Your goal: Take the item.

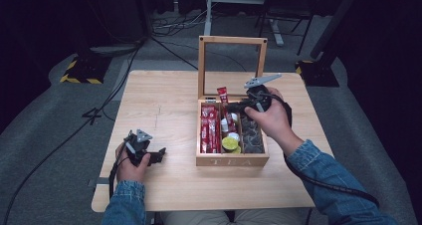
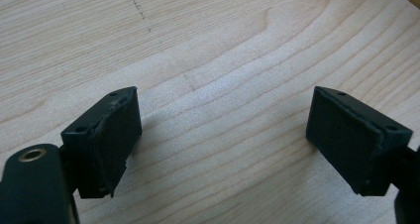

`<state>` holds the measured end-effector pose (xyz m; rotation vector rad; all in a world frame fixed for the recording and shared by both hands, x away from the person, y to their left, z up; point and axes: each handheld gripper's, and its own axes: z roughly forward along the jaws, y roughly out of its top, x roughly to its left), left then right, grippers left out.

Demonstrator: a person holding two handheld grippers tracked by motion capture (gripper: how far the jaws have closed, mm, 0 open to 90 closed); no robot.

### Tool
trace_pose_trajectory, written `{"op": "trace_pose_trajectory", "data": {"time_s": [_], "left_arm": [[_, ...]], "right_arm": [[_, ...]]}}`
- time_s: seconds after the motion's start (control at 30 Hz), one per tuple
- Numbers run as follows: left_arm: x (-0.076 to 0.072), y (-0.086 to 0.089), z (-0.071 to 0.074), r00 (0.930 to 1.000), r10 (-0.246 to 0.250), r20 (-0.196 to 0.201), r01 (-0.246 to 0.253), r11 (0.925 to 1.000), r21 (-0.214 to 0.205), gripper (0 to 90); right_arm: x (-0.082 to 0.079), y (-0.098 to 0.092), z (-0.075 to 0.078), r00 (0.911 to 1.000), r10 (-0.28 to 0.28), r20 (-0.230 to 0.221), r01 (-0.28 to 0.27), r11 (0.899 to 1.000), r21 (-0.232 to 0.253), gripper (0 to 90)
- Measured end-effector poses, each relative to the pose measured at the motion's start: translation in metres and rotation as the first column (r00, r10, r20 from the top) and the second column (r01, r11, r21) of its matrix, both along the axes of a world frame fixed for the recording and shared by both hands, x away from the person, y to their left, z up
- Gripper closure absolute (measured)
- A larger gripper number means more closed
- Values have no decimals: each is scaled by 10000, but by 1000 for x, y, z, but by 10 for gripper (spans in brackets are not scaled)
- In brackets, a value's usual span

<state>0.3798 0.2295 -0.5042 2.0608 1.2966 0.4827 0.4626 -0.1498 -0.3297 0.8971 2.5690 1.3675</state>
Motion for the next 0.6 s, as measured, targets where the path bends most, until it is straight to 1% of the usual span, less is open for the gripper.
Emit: {"op": "trace_pose_trajectory", "data": {"time_s": [0.17,0.23,0.27,0.33,0.37,0.43,0.47,0.5,0.53,0.6], "left_arm": [[2,0,0,10000,-46,10,46,10000,24,132],[2,0,0,10000,-52,-1,52,10000,21,131],[2,0,0,10000,-58,5,58,10000,20,130],[2,0,0,10000,-61,5,61,10000,22,131],[2,0,0,10000,-64,5,64,10000,25,131],[2,0,0,10000,-60,9,60,10000,26,131],[2,0,0,10000,-69,5,69,10000,37,130],[2,0,0,10000,-69,5,69,10000,37,130],[2,0,0,10000,-61,16,61,10000,31,130],[2,0,0,10000,-61,24,60,10000,47,130]], "right_arm": [[3,-18,9,9993,-331,149,330,9995,18,854],[4,-27,12,9985,-491,223,491,9988,21,854],[5,-35,14,9976,-644,259,643,9979,30,854],[6,-37,15,9974,-679,256,679,9977,5,854],[8,-46,15,9963,-826,249,828,9965,-62,854],[9,-48,15,9958,-878,265,881,9961,-94,854],[11,-56,15,9944,-1014,298,1019,9946,-185,854],[11,-60,15,9935,-1092,315,1099,9937,-219,855],[11,-60,15,9935,-1092,315,1099,9937,-219,855],[13,-69,15,9911,-1290,336,1299,9912,-261,854]]}}
